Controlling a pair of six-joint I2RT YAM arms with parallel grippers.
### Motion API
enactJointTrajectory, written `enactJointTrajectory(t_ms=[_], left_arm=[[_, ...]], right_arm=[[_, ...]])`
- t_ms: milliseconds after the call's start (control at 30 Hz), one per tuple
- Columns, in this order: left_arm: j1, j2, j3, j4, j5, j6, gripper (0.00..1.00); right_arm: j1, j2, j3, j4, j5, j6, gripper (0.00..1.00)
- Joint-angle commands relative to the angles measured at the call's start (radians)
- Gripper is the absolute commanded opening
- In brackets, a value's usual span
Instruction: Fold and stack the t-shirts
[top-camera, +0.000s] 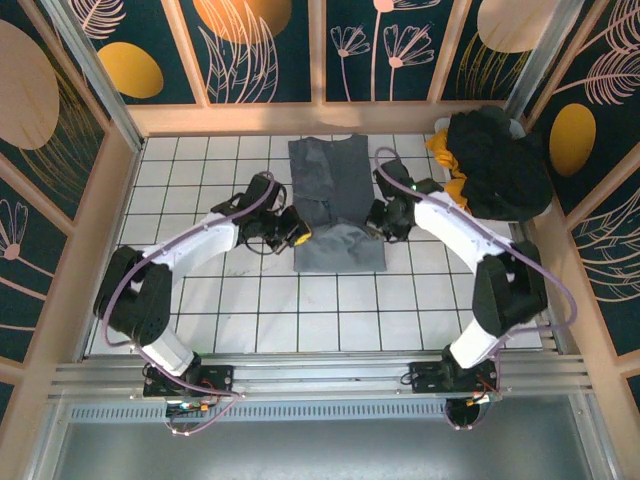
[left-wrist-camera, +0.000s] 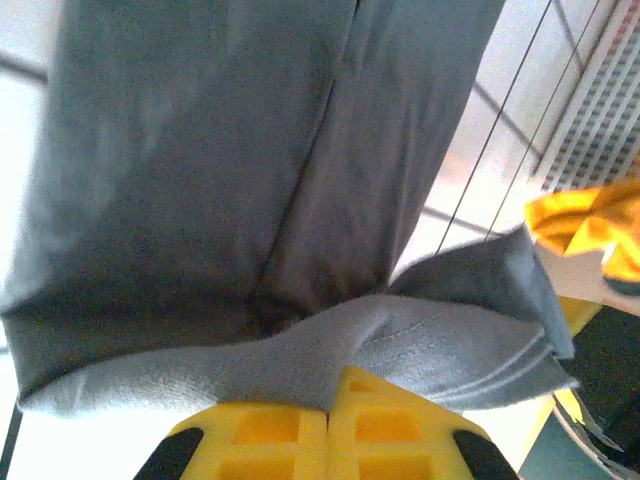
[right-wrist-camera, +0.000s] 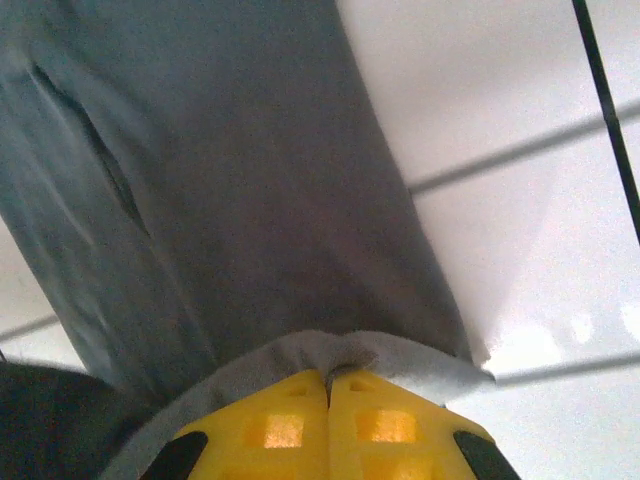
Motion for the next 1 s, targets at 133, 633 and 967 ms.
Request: enactJointTrajectory(t_ms=[133,633,967], left_arm=[[0.103,0.22,0.233,-0.004,-0.025,0.101,0.0],[0.157,0.371,0.411,-0.001,-0.069,0.182,0.64],[0.105,-0.003,-0.21,0.215,0.015,-0.065,0.48]], right_arm=[[-0.063,0.258,0.294,0.028,0.003,-0.115,0.0],[-0.109,0.383,0.46,0.007,0.08,-0.156,0.75],[-0.078,0.026,-0.131,0.183,-0.004,-0.05,0.6]])
